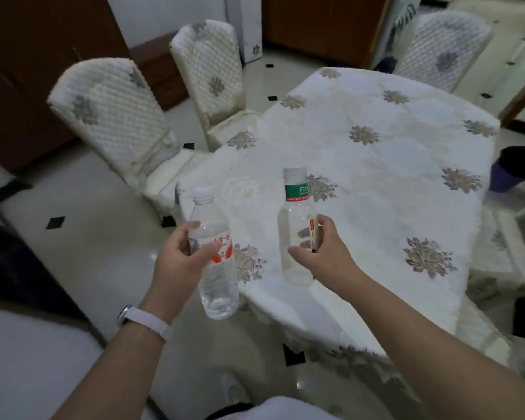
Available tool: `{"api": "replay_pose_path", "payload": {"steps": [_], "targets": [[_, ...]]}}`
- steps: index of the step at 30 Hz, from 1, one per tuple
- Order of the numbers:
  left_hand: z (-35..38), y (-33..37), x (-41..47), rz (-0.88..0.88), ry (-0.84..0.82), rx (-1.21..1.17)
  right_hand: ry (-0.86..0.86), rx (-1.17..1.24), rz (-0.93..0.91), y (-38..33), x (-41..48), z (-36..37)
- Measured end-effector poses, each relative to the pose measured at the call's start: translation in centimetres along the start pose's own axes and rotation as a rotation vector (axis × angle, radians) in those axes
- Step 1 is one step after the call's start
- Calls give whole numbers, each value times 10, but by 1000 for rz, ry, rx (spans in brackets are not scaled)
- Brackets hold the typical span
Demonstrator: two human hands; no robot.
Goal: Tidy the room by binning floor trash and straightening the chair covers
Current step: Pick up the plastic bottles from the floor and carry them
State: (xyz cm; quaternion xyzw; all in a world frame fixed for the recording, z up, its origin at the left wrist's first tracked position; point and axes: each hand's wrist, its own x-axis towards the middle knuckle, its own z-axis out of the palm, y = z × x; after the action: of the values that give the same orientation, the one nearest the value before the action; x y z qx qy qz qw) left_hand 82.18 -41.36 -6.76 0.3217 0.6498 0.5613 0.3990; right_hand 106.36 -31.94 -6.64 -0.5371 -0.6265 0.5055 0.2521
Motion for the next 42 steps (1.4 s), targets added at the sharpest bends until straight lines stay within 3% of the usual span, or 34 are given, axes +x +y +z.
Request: {"api": "replay_pose_path", "payload": {"steps": [15,29,35,42], "targets": [[-214,3,43,0,343,-22,-257,-142,-135,-107,83,193],[-335,25,148,-63,620,39,-492,-100,-231,-185,253,363],[-367,58,227,-81,650,151,-607,-76,-274,-224,324,418],[-403,75,276,-76,722,95,-661,-101,-283,-257,378,464]]}}
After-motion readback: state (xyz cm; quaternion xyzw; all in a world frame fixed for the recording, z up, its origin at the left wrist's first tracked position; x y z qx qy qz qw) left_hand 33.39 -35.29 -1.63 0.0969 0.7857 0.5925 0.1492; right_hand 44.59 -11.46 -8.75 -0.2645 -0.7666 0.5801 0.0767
